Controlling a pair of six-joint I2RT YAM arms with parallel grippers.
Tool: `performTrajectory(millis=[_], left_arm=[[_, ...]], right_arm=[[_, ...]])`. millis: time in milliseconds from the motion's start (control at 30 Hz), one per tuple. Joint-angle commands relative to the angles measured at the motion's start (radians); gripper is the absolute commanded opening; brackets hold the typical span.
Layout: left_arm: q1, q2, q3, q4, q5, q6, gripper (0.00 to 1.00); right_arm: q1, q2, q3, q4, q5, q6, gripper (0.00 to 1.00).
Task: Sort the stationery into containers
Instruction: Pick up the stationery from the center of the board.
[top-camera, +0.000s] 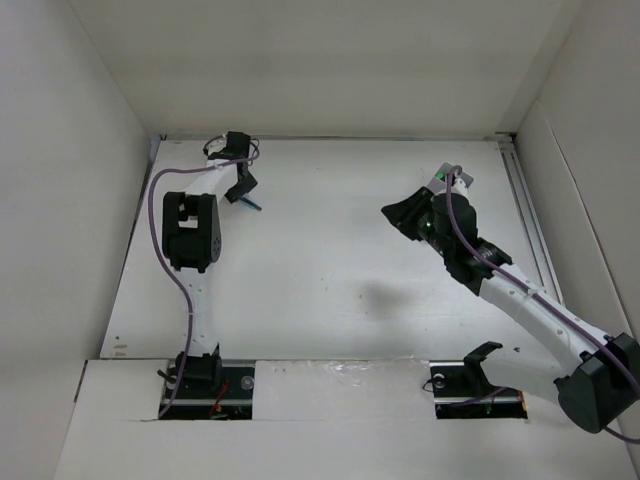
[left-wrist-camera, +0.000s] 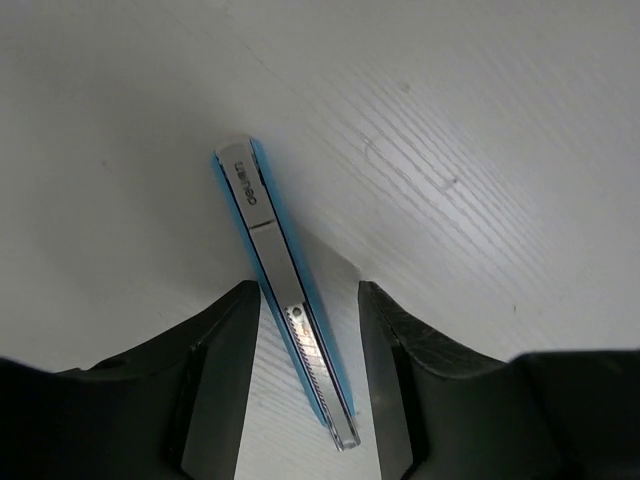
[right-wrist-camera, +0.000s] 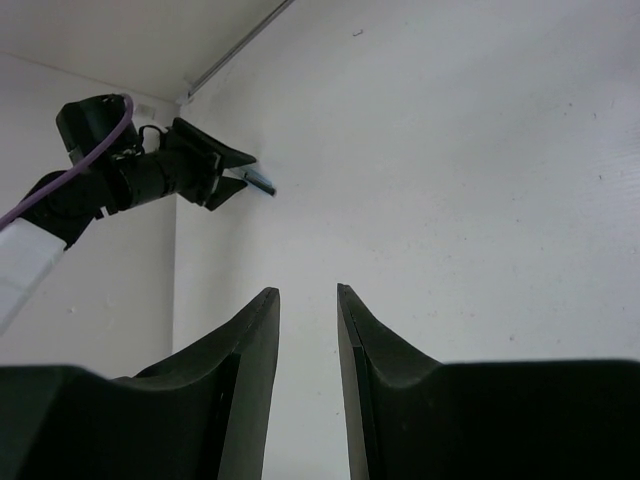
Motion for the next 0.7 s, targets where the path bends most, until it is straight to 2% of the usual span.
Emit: performTrajectory(millis=[0,133,233,433,500,667], left_arm=[[-0.019,0.024,0.014,-0.095,-0.025,0.043,0.42],[-0.06,0.024,0.036,-0.13,-0.115,0.052,0.42],[-0.069,0.034,0.036,-0.139,-0.129,0.063,0.39],[-0.069,0.044,0.036,-0.139,-0.138,0.084,0.14],[-0.069,0.044,0.036,-0.13,-0.149,0.093,0.01],[-0.079,-0.054,-0.134,-0.046,-0.158,0.063,0.0]], right_arm=[[-0.008,-0.024,-0.003,0.049,-0.019,-0.014,0.36],[-0.008,-0.035,-0.003,0.049,-0.015,-0.014,0.36],[-0.008,-0.046,-0.003,0.049,-0.015,-0.014,0.37],[-0.017,-0.046,-0.003,0.049,-0.027,-0.014,0.38],[-0.026,-0.046,-0.003,0.049,-0.007,-0.014,0.38],[-0.026,-0.046,-0.012,0.049,-0.021,-0.014,0.38]])
